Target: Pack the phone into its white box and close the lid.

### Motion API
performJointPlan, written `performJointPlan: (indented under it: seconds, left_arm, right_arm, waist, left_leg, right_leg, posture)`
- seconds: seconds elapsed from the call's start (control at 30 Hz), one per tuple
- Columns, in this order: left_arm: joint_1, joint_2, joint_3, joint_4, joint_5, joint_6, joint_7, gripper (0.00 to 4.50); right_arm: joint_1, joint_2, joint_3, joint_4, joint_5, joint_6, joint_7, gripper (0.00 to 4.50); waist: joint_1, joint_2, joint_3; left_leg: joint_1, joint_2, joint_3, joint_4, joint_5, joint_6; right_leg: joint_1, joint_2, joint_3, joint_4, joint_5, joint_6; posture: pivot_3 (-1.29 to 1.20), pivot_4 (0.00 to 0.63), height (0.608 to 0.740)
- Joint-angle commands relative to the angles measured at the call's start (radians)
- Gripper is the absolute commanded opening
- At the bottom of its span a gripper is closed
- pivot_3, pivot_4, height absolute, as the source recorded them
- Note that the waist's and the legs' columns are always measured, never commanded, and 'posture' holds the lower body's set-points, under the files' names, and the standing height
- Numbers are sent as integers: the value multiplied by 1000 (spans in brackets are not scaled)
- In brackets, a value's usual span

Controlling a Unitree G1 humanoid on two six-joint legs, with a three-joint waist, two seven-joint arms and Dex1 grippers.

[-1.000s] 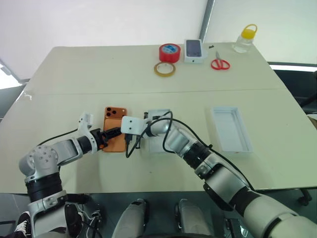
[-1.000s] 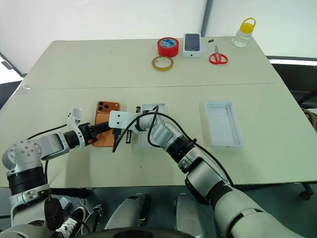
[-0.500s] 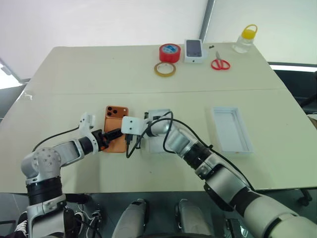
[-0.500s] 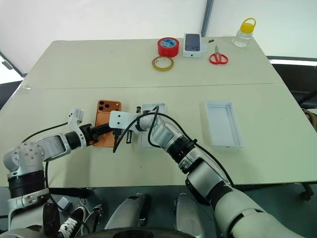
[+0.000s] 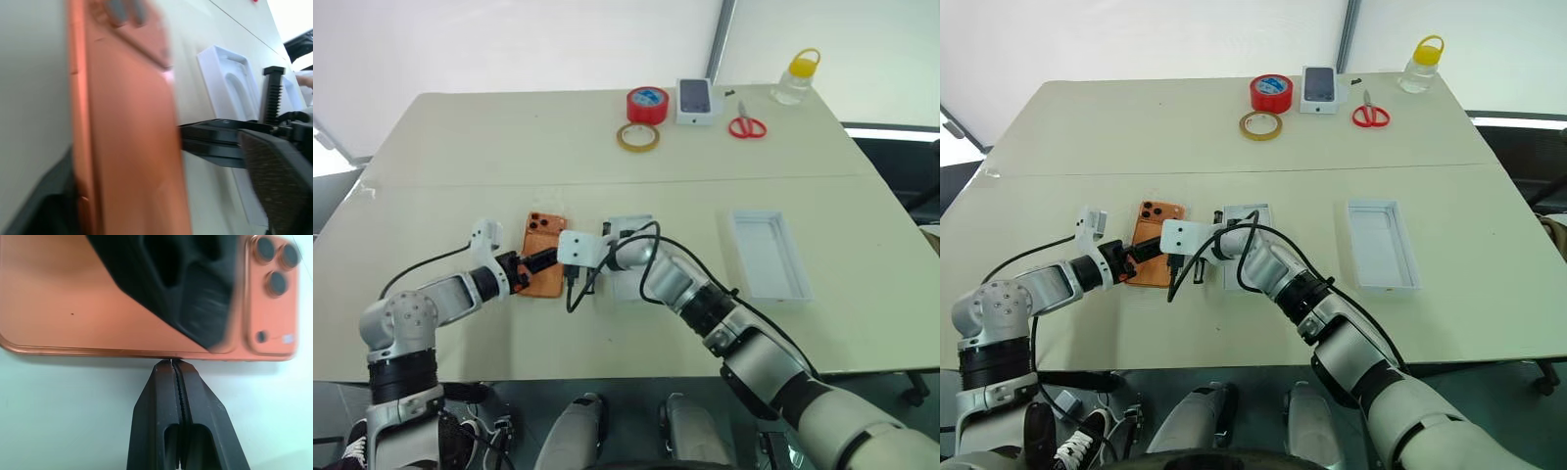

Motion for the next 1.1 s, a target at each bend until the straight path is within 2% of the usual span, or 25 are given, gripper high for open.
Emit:
performJointPlan:
  seconds: [0.03, 0.13, 0.33, 0.43, 0.6, 0.7, 0.77, 1.1]
  left_arm:
    - [21, -3, 21, 42, 20, 23, 47, 4464]
    - [25, 0, 36, 45, 3, 44, 45, 4464]
    - [68, 66, 53, 12, -40, 94, -2, 4464]
    - [41, 31, 121, 54, -101, 136, 28, 4464]
    - [48, 12, 100, 34, -113, 156, 35, 4464]
    - [46, 15, 119, 36, -136, 158, 24, 3640]
    - [45, 20, 116, 44, -125, 153, 29, 2664]
    - [53, 16, 121, 45, -143, 168, 24, 2664]
  right_arm:
    - [-11, 9, -20, -12, 4, -7, -4, 0]
    - [-13, 9, -22, -8, 4, -6, -7, 0]
    - [-6, 12, -19, -17, 5, -8, -3, 0]
    - [-3, 14, -21, -20, 8, -4, -3, 0]
    - [-3, 14, -17, -26, 6, -4, 2, 0]
    - [1, 15, -18, -30, 8, -1, 4, 0]
    - [5, 15, -16, -34, 7, 0, 4, 0]
    - [6, 15, -16, -37, 8, 0, 7, 0]
  waist:
    - [-1, 0, 0]
    - [-6, 0, 0]
    - [-26, 0, 0]
    - [-26, 0, 0]
    - [-21, 0, 0]
    - [-20, 0, 0]
    - [-19, 0, 0]
    - [-19, 0, 0]
  left_leg:
    - [0, 0, 0, 0, 0, 0]
    - [0, 0, 0, 0, 0, 0]
    - [0, 0, 0, -2, 0, 0]
    - [0, 1, 0, -3, 0, 0]
    - [0, 0, 0, -2, 0, -1]
    - [0, 0, 0, -2, 0, -1]
    - [0, 0, 0, -2, 0, -1]
    - [0, 0, 0, -2, 0, -1]
  right_leg:
    - [0, 0, 0, 0, 0, 0]
    - [0, 0, 0, 0, 0, 0]
    - [-1, 0, 1, 0, 0, 0]
    - [-1, 0, 1, 0, 0, 0]
    - [-1, 0, 1, 0, 0, 0]
    - [-1, 0, 1, 0, 0, 0]
    - [-1, 0, 1, 0, 0, 0]
    - [-1, 0, 1, 0, 0, 0]
  posture:
    - [0, 150, 740]
    - [0, 150, 740]
    - [0, 150, 740]
    - [0, 150, 740]
    - [0, 150, 740]
    - [0, 150, 740]
    - [0, 150, 740]
    - [0, 150, 740]
